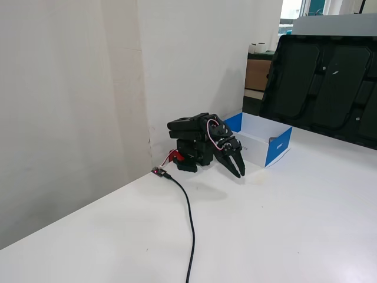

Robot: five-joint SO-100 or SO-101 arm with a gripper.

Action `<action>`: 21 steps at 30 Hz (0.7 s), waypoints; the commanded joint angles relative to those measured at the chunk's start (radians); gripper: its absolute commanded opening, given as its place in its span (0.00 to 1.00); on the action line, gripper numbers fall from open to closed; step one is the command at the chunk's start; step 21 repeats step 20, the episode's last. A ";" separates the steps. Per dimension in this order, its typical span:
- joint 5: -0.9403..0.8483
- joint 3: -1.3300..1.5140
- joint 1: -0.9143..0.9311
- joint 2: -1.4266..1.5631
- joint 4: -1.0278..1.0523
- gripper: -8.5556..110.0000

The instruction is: Pick the gray block and keep it in the box.

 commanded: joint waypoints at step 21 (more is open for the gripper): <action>0.008 0.009 -0.002 0.118 0.000 0.07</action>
